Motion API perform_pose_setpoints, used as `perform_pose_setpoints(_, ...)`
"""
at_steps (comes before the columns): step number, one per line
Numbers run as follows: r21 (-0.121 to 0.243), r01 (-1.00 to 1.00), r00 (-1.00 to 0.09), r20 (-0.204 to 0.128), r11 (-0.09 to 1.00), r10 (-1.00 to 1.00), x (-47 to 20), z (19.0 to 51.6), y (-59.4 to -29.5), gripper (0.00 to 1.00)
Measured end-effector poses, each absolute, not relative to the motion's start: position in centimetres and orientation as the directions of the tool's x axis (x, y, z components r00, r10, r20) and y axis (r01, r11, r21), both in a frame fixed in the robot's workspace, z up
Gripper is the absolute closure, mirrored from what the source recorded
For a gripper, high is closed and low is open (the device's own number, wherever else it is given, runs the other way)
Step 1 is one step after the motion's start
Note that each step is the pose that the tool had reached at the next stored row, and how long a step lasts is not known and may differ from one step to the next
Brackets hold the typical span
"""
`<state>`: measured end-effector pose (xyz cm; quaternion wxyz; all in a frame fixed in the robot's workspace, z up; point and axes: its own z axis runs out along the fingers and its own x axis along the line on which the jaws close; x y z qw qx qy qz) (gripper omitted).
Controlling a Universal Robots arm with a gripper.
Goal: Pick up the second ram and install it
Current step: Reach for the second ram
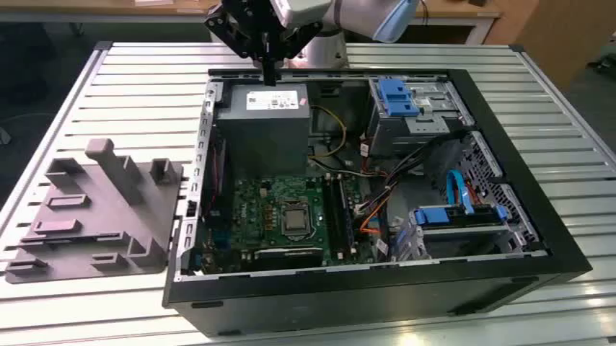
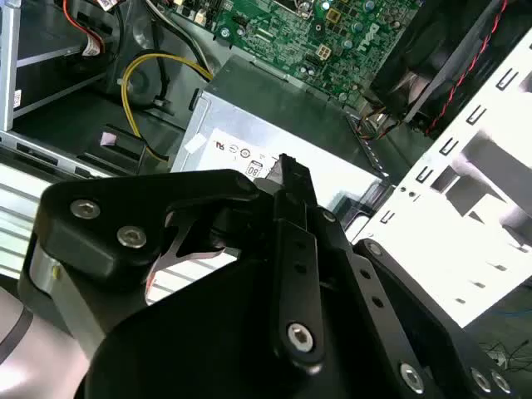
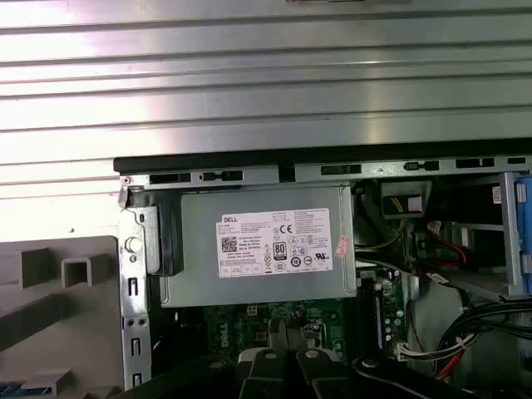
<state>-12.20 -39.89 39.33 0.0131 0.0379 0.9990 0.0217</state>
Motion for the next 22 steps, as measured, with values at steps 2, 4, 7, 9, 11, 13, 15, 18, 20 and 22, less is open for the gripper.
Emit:
perform_pose_setpoints(2,0.044,0.075,-0.997,-0.024,0.996,0.076,-12.2,39.3,-39.9,0.90)
perform_pose_setpoints(4,0.044,0.075,-0.997,-0.024,0.996,0.076,-12.2,39.3,-39.9,0.90)
perform_pose_setpoints(7,0.044,0.075,-0.997,-0.024,0.996,0.076,-12.2,39.3,-39.9,0.90)
perform_pose_setpoints(9,0.044,0.075,-0.997,-0.024,0.996,0.076,-12.2,39.3,-39.9,0.90)
perform_pose_setpoints(11,0.044,0.075,-0.997,-0.025,0.996,0.076,-12.2,39.3,-39.9,0.90)
perform_pose_setpoints(13,0.044,0.075,-0.997,-0.024,0.996,0.076,-12.3,39.3,-39.9,0.90)
perform_pose_setpoints(15,0.044,0.075,-0.997,-0.024,0.996,0.076,-12.5,39.3,-39.9,0.90)
perform_pose_setpoints(18,0.044,0.075,-0.997,-0.024,0.996,0.076,-13.0,39.3,-39.9,0.90)
perform_pose_setpoints(20,0.044,0.075,-0.997,-0.025,0.996,0.076,-13.3,39.3,-39.9,0.90)
perform_pose_setpoints(22,0.045,0.075,-0.997,-0.025,0.996,0.076,-13.7,39.3,-39.9,0.90)
